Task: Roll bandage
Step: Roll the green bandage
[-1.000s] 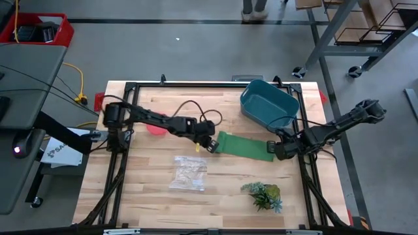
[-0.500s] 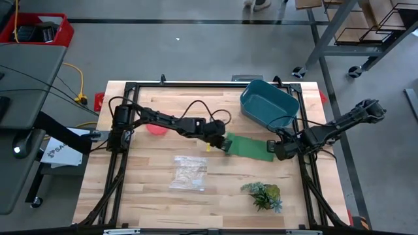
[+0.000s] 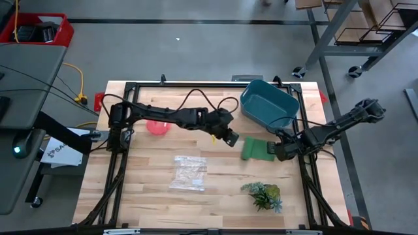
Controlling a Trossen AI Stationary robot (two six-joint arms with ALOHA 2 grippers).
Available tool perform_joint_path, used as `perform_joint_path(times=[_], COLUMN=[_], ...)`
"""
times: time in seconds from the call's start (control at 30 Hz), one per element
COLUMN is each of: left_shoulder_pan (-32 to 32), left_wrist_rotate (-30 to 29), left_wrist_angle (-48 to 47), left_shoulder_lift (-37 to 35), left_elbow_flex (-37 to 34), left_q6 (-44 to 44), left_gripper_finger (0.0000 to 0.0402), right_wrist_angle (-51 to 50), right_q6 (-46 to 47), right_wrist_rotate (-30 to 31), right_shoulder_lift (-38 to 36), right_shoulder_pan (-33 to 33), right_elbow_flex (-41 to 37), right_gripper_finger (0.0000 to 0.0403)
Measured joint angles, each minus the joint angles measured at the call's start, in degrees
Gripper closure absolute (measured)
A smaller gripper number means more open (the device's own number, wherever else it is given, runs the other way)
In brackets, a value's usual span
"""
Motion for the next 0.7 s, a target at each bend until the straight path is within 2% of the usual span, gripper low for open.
perform_joint_path(times=[0.23, 0.43, 0.5, 0.7], left_shoulder_pan=[-1.4, -1.4, -1.3, -1.2], left_wrist_rotate=[-0.4, 1.7, 2.1, 1.0], left_wrist_angle=[0.3, 11.4, 11.5, 9.9], left_shoulder_lift=[0.3, 5.1, 7.8, 12.5], left_elbow_flex=[-4.2, -5.9, -4.8, -1.9], left_q6=[-0.7, -6.3, -7.4, -9.5], left_gripper_finger=[0.0401, 0.0401, 0.0401, 0.0401], right_wrist_angle=[5.8, 17.1, 20.0, 17.9], right_q6=[0.8, 0.3, -1.0, 0.8], right_wrist_rotate=[-3.3, 0.5, 1.2, 0.0], right_shoulder_lift=[0.8, 3.2, 3.4, 3.0], right_shoulder_pan=[4.3, 6.8, 7.6, 12.0], right_elbow_flex=[0.0, 0.0, 0.0, 0.0], right_gripper_finger=[0.0403, 0.0403, 0.0403, 0.0403])
